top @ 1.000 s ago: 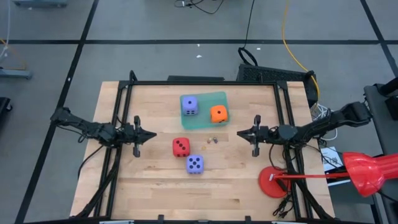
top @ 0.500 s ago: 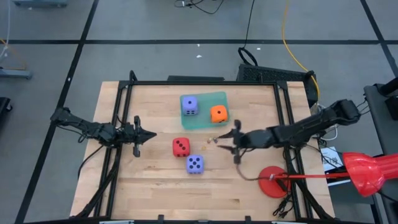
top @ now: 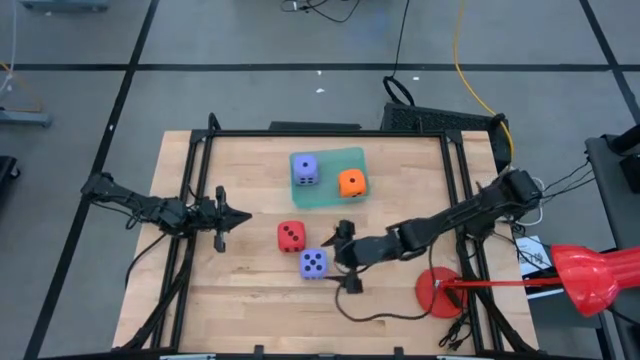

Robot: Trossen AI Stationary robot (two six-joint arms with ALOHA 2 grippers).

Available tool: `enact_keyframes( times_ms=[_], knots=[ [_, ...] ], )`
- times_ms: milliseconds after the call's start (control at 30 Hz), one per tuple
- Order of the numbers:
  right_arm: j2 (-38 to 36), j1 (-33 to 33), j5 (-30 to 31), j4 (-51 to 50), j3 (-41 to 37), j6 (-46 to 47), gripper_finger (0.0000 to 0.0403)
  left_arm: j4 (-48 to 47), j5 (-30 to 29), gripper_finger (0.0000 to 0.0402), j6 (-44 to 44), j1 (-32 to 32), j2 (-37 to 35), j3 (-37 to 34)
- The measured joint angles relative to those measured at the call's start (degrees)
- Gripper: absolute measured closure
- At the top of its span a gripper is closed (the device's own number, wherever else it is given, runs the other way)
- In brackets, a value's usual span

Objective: Pick & Place Dice
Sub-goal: Put the large blue dice into the basket

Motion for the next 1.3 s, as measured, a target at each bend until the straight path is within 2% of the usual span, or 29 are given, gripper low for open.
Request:
enact_keyframes(
  times_ms=[133, 267, 500, 1000, 1300],
  knots=[
    [4.17, -0.3, -1.27, -0.63, 3.2, -0.36, 0.0005, -0.07, 0.02, 0.0398, -0.21, 0.0, 0.0, -0.02],
    [6.59, -1.63, -1.37, -2.27, 5.42, -0.55, 0.0005, -0.09, 0.26, 0.0386, -0.22, 0.0, 0.0, -0.02],
    [9.72, -5.52, -7.14, -2.46, 6.39, 2.47, 0.0003, -0.15, 0.31, 0.0377, -0.2, 0.0, 0.0, -0.02],
    [13.59, -5.35, -5.57, -4.87, 6.48, 3.62, 0.0003, -0.2, 0.41, 0.0376, 0.06, 0.0, 0.01, -0.04],
    [17.6, -6.18, -7.29, -3.85, 6.39, 5.25, 0.0003, -0.2, 0.39, 0.0376, 0.09, 0.0, 0.01, -0.04]
  ],
)
